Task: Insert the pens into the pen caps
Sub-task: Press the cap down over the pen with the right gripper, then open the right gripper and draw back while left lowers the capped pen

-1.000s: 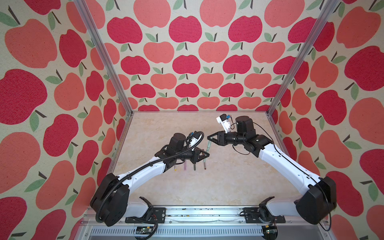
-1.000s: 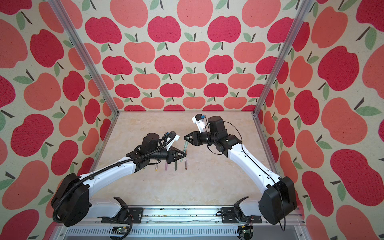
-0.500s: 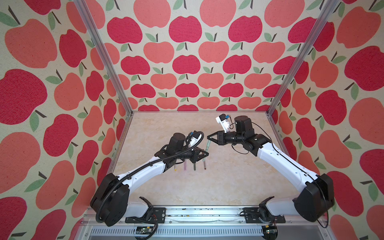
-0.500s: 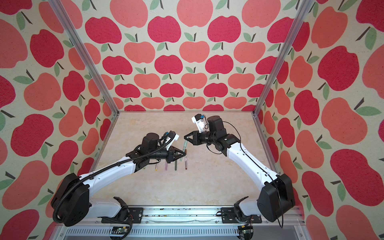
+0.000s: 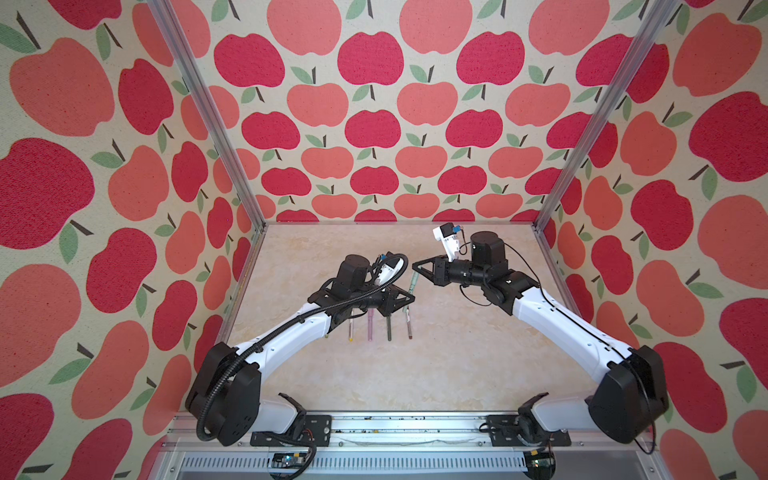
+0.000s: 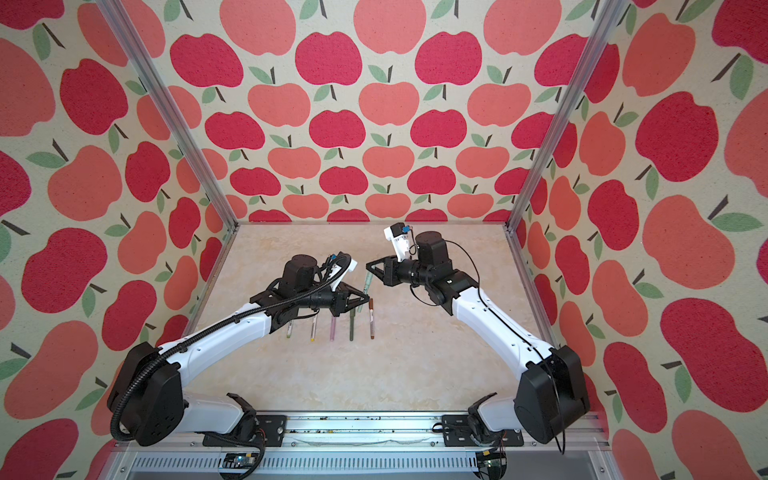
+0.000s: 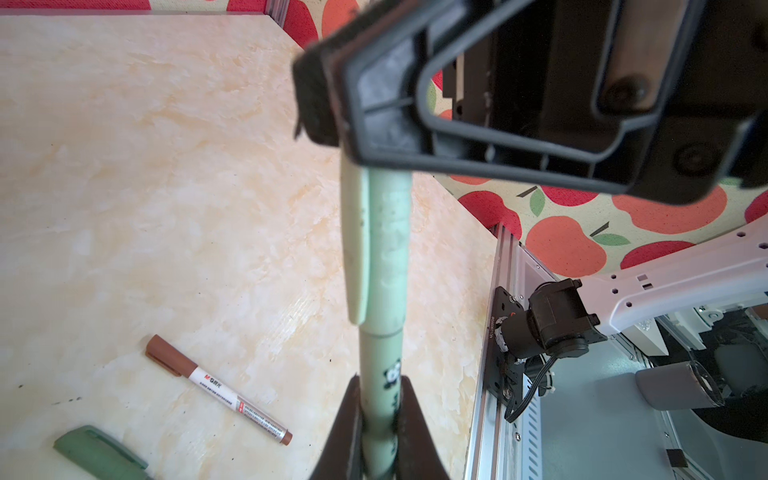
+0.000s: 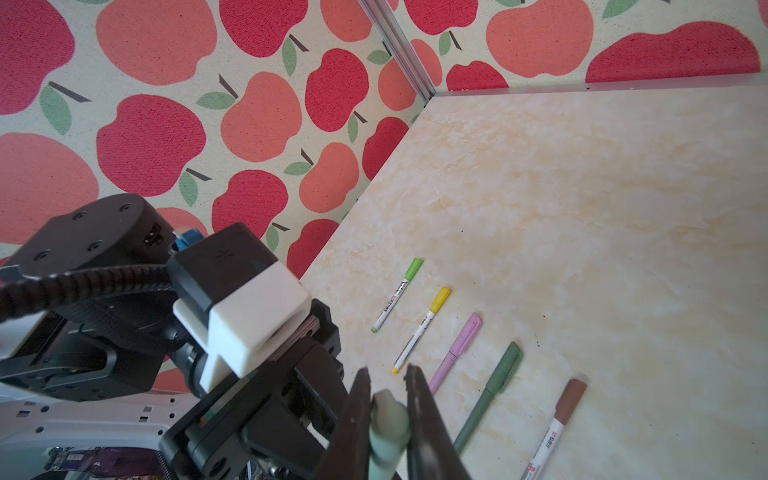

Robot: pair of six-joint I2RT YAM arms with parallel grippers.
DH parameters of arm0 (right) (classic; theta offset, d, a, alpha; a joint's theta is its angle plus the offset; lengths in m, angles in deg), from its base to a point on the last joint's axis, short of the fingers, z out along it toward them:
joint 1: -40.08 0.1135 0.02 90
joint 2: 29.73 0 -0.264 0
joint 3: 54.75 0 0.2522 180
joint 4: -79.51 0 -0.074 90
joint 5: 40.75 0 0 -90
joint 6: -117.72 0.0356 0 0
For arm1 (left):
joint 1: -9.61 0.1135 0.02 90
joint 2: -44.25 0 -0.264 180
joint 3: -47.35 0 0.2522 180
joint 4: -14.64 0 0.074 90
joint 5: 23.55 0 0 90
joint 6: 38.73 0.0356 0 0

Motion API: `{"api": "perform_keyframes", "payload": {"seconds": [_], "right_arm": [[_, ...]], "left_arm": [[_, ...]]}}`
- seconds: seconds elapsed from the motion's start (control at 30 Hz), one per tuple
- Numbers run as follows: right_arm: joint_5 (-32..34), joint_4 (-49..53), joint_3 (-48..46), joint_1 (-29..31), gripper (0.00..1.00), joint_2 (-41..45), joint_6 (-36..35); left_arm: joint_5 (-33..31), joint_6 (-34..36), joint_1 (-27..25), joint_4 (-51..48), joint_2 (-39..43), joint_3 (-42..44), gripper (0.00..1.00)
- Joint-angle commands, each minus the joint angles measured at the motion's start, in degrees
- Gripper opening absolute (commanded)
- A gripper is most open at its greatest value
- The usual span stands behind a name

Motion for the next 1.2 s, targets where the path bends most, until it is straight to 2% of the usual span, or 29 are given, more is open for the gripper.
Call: {"api": "perform_keyframes", "payload": {"seconds": [0.0, 0.17, 0.4, 0.5, 0.57, 0.73, 0.97, 1.1, 1.17], "right_arm": [[-3.0, 12.1, -6.5, 4.2, 0.02, -2.9, 0.4], [-2.4, 11.8, -7.3, 4.5, 0.01, -2.9, 0.6], [-1.1, 14.5, -3.2, 3.9, 0.02, -2.6, -2.1], [-0.3, 14.6, -1.7, 2.9, 0.09, -2.4, -2.0], [0.4, 13.6, -0.4, 1.5, 0.18, -1.6, -0.8], [4.5, 6.2, 1.6, -4.2, 0.41, 3.8, 5.0], [9.7, 4.9, 2.6, -7.7, 0.48, 10.9, 4.5], [15.5, 5.3, -0.8, -8.0, 0.49, 15.0, 4.3], [17.2, 5.1, -2.6, -8.4, 0.50, 16.3, 5.1]], "left_arm": [[0.0, 1.7, 1.9, 18.5, 1.1, -9.3, 0.00], [-0.5, 0.8, 2.9, 20.1, 0.0, -10.3, 0.00], [-2.1, -2.4, 3.0, 22.3, -0.4, -7.4, 0.00], [-3.5, -4.1, 2.9, 22.1, -0.4, -6.1, 0.00], [-4.8, -5.6, 2.4, 21.4, -0.6, -4.8, 0.00], [-13.0, -9.8, -1.6, 17.4, -1.0, 0.1, 0.00], [-22.6, -19.1, -7.0, 9.7, -4.9, 1.2, 0.00], [-28.6, -25.1, -9.4, -1.1, -10.0, -4.6, 0.00], [-29.1, -27.1, -10.1, -6.0, -13.2, -8.1, 0.00]]}}
